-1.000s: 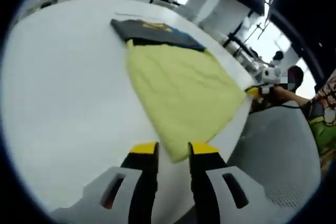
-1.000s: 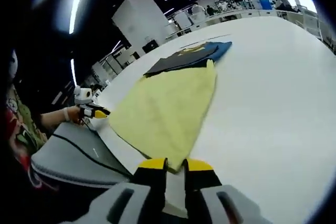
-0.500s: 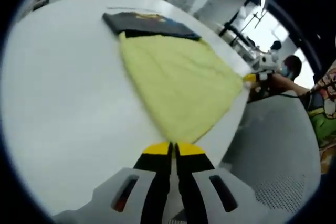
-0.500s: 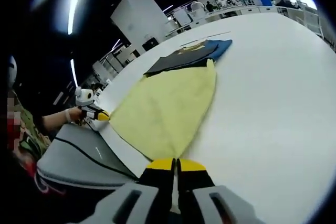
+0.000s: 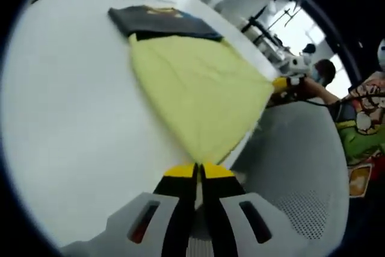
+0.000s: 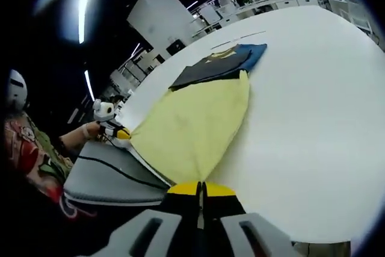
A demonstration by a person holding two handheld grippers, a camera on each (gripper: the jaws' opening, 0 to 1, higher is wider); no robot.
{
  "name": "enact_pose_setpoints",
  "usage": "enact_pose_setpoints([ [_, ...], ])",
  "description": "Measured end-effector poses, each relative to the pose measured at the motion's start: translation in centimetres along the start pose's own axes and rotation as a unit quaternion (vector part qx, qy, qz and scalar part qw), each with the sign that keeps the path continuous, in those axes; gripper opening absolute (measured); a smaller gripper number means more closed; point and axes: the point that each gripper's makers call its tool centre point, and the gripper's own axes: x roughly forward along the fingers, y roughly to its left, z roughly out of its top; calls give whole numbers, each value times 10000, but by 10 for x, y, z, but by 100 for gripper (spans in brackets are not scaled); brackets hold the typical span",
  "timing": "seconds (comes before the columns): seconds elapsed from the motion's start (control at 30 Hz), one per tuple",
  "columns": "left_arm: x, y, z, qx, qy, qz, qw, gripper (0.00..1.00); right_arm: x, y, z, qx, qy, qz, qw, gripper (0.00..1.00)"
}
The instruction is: Fold the garment on the visible template until the final outline fits inside the template.
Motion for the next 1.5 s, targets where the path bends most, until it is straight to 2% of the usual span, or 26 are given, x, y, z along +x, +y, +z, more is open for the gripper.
enact_pose_setpoints([
  [0.37, 0, -15, -23, -260, 440, -251, 9984, 0, -7, 14, -25, 313, 97, 68, 9994, 0],
  [0.5, 0, -16, -24, -241, 469, -258, 9983, 0, -6, 17, -22, 381, 90, 81, 9992, 0],
  [0.63, -6, -15, -13, -308, 269, -257, 9988, 0, -10, 23, -7, 442, -90, 142, 9989, 0],
  [0.8, -21, -17, 20, -314, -250, -321, 9987, 0, -15, 31, 22, 415, -374, 230, 9982, 0],
  [0.83, -25, -16, 32, -297, -438, -320, 9981, 0, -16, 33, 33, 435, -495, 279, 9974, 0],
  [1.0, -38, -12, 75, -165, -1021, -318, 9941, 0, -20, 40, 78, 532, -992, 511, 9923, 0],
  [1.2, -53, -8, 131, -184, -1798, -418, 9826, 0, -33, 43, 132, 531, -1466, 686, 9854, 0],
  [1.3, -60, -2, 158, -324, -2153, -449, 9750, 0, -34, 42, 157, 399, -1595, 593, 9846, 0],
  [1.37, -62, 2, 172, -336, -2281, -465, 9720, 0, -33, 41, 172, 333, -1662, 532, 9841, 0],
  [1.5, -58, 17, 194, -326, -2364, -319, 9706, 0, -23, 29, 203, 222, -1738, 403, 9837, 0],
])
